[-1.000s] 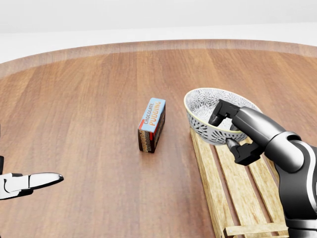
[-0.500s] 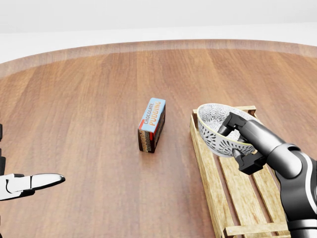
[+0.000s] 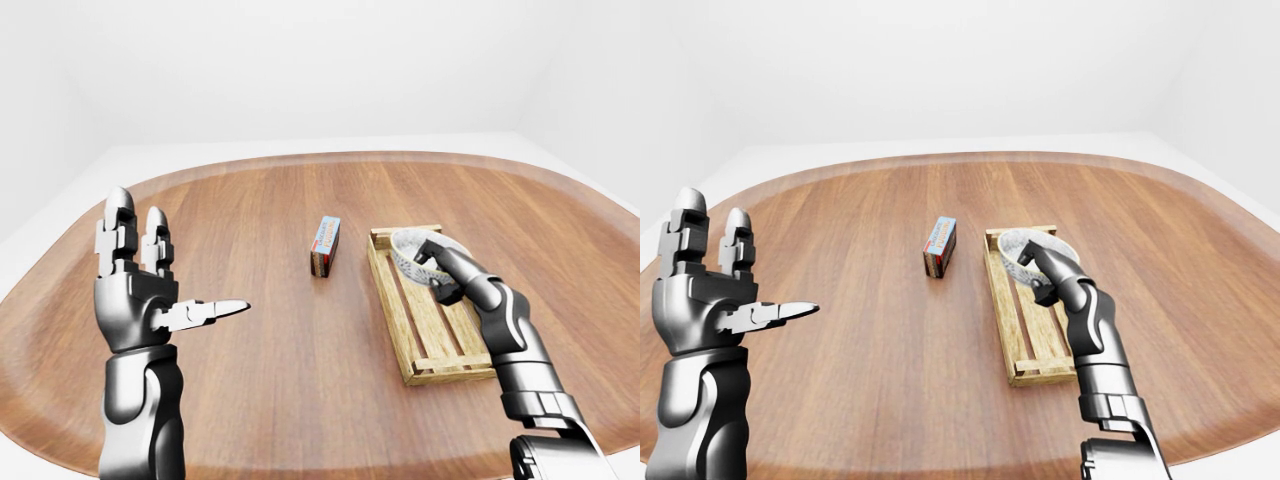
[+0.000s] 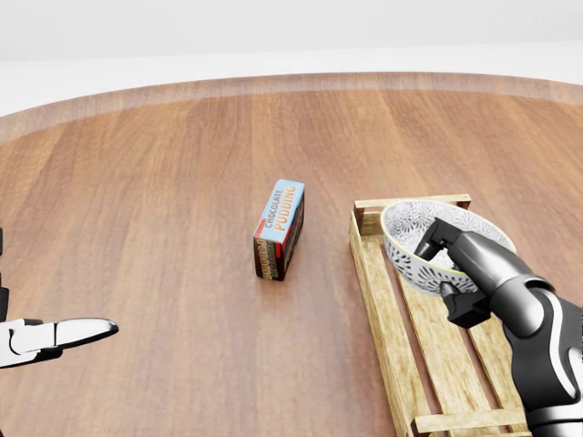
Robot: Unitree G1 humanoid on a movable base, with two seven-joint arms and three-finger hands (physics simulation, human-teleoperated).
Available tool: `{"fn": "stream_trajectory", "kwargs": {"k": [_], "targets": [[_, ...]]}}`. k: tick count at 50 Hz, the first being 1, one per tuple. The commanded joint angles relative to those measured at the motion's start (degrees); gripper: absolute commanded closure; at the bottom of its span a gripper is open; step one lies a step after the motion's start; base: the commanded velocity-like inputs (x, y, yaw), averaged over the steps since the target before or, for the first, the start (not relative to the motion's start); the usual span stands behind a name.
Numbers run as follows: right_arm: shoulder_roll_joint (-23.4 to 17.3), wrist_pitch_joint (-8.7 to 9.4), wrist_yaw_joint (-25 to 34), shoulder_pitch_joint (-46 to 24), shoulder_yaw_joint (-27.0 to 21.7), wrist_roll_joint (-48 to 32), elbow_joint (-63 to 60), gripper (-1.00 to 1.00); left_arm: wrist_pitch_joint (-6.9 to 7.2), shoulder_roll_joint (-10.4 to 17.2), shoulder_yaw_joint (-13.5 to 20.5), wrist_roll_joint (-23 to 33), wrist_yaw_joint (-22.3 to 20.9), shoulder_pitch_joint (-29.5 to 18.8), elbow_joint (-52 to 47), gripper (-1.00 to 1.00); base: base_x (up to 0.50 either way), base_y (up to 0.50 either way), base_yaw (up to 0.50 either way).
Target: Pick up the bowl on the left and put it in the tray.
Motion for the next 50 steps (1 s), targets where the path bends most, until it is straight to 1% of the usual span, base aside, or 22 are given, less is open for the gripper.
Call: {"fn": "stream_trajectory", "kwargs": {"k": [1, 17, 33, 41, 50], "targets": [[0.20, 0.00, -2.82, 0.10, -0.04, -5.02, 1.99, 1.00, 0.00, 0.04, 0.09, -0.13, 0.02, 0.00, -0.10, -1.00, 0.00, 0.00, 0.00], [0.64, 0.00, -4.68, -0.60, 1.10, -7.70, 6.01, 1.00, 0.00, 0.02, 0.10, -0.16, -0.19, 0.14, -0.33, -1.00, 0.00, 0.00, 0.00], [1.85, 0.00, -7.30, -1.85, 2.61, -7.20, 10.97, 1.00, 0.00, -0.08, 0.10, -0.15, -0.16, 0.24, -0.58, -1.00, 0.00, 0.00, 0.00], [2.55, 0.00, -7.98, -2.62, 2.72, -5.00, 14.29, 1.00, 0.00, -0.04, 0.24, -0.24, -0.20, 0.24, -0.76, -1.00, 0.00, 0.00, 0.00], [2.29, 0.00, -10.60, -3.47, 3.08, -3.04, 18.94, 1.00, 0.00, 0.00, 0.26, -0.28, -0.18, 0.13, -0.70, -1.00, 0.00, 0.00, 0.00]]}}
